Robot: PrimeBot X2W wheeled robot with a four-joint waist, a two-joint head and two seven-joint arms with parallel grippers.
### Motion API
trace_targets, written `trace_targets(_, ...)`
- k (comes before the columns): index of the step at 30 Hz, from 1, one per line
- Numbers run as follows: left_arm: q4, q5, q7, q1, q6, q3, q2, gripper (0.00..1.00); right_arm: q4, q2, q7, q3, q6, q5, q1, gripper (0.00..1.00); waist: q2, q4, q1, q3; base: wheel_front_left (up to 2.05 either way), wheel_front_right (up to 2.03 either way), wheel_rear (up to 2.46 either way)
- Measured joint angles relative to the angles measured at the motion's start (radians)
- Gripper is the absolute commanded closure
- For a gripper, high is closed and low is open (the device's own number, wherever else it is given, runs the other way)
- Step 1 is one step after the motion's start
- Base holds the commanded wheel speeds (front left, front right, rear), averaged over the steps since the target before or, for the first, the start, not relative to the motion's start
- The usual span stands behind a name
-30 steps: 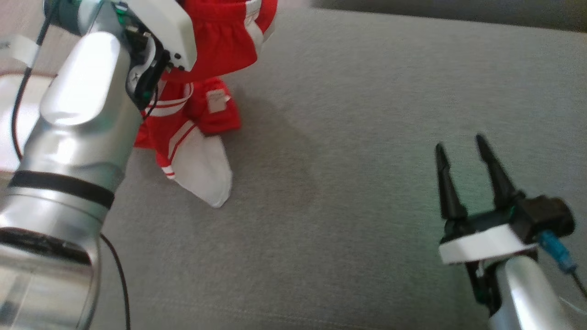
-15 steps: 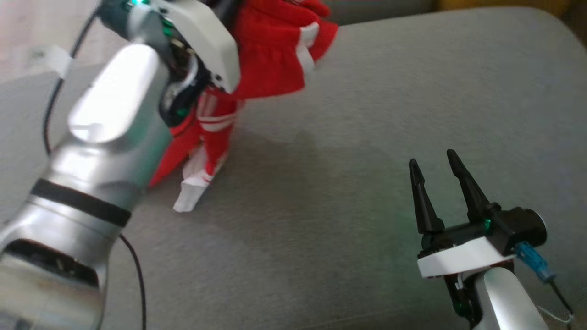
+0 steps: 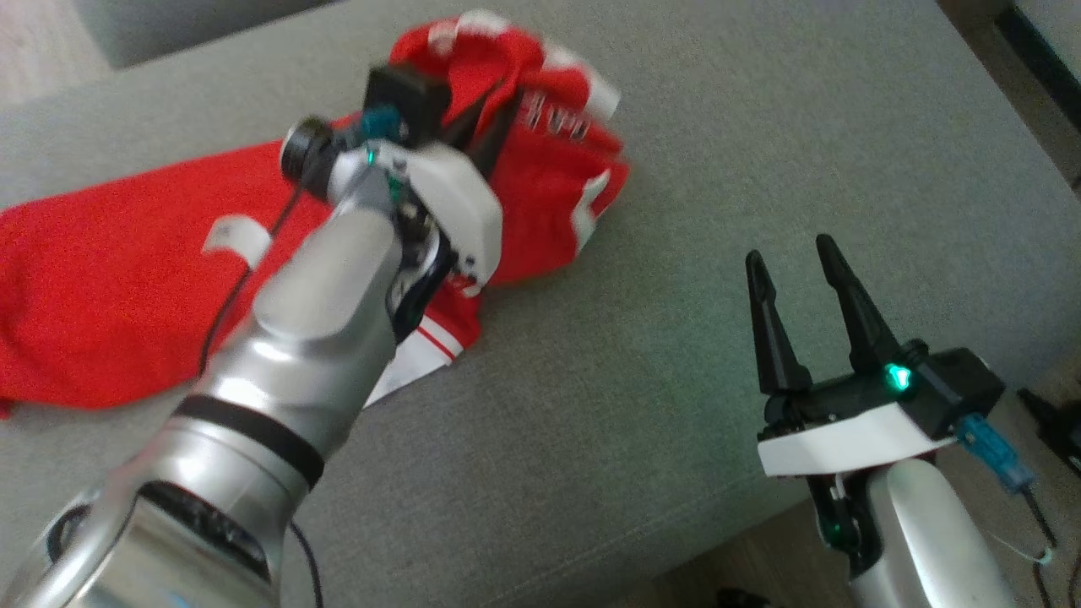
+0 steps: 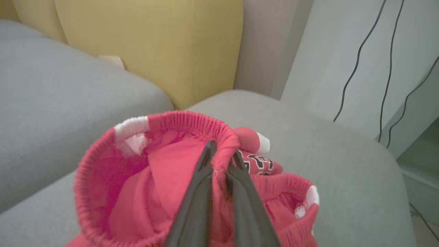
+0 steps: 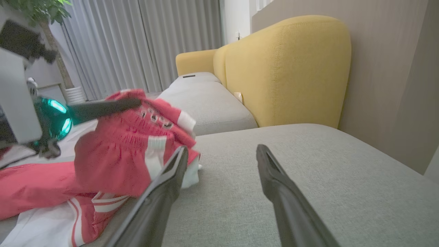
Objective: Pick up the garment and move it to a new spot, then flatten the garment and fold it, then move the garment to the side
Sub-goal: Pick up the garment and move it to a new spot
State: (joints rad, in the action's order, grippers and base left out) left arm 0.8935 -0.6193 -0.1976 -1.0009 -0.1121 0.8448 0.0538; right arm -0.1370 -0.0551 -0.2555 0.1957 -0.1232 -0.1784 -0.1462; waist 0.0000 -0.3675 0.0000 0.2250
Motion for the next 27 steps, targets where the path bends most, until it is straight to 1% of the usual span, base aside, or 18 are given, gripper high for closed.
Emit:
trace_targets(1,0.023,0.012,-0.010,0.014,0.009,0.014,-0.004,0.58,0.000,0.000,0.000,0.001,0.000,-0.003,-0.006,0.00,0.0000,-0.008,0.0000,0.014,0.00,0.00,0.00)
trace_targets(2,0.044,0.021,-0.019,0.025,0.021,0.022,-0.005,0.00,0.000,0.001,0.000,0.000,0.000,-0.006,-0.013,0.00,0.0000,-0.015,0.0000,0.026,0.00,0.00,0.00)
trace_targets(6,0.075,0.051,-0.046,0.039,0.068,0.043,-0.006,0.00,0.000,0.004,0.000,-0.010,0.000,-0.006,-0.028,0.00,0.0000,-0.024,0.0001,0.061,0.00,0.00,0.00)
trace_targets(9,0.030,0.061,-0.052,0.041,0.104,0.035,-0.010,0.00,-0.002,0.004,0.000,-0.022,0.000,0.000,-0.026,0.00,0.0000,-0.001,0.0000,0.061,0.00,0.00,0.00)
trace_targets(13,-0.107,0.127,-0.054,0.097,0.155,-0.020,-0.006,0.00,-0.006,0.006,0.000,-0.034,0.000,0.018,-0.020,0.00,0.0000,0.051,0.0001,0.032,0.00,0.00,0.00)
trace_targets(16,-0.178,0.163,-0.056,0.197,0.186,-0.063,0.016,0.00,-0.008,0.006,0.000,-0.042,0.000,0.037,0.011,0.00,0.0000,0.096,0.0000,-0.003,0.00,0.00,0.00)
trace_targets(17,-0.189,0.165,-0.056,0.272,0.201,-0.093,0.037,0.00,-0.014,0.007,0.000,-0.047,0.000,0.049,0.040,0.00,0.0000,0.129,0.0000,-0.026,0.00,0.00,0.00)
trace_targets(21,-0.185,0.165,-0.056,0.382,0.210,-0.141,0.069,0.00,-0.018,0.007,0.000,-0.055,0.000,0.068,0.070,0.00,0.0000,0.195,0.0000,-0.068,0.00,0.00,0.00)
trace_targets(24,-0.160,0.172,-0.056,0.405,0.219,-0.146,0.076,0.00,-0.018,0.007,0.000,-0.057,0.000,0.076,0.075,0.00,0.0000,0.239,0.0000,-0.089,0.00,0.00,0.00)
trace_targets(27,-0.128,0.178,-0.056,0.404,0.218,-0.148,0.076,0.00,-0.014,0.006,0.000,-0.063,0.000,0.076,0.075,0.00,0.0000,0.271,0.0000,-0.095,0.00,0.00,0.00)
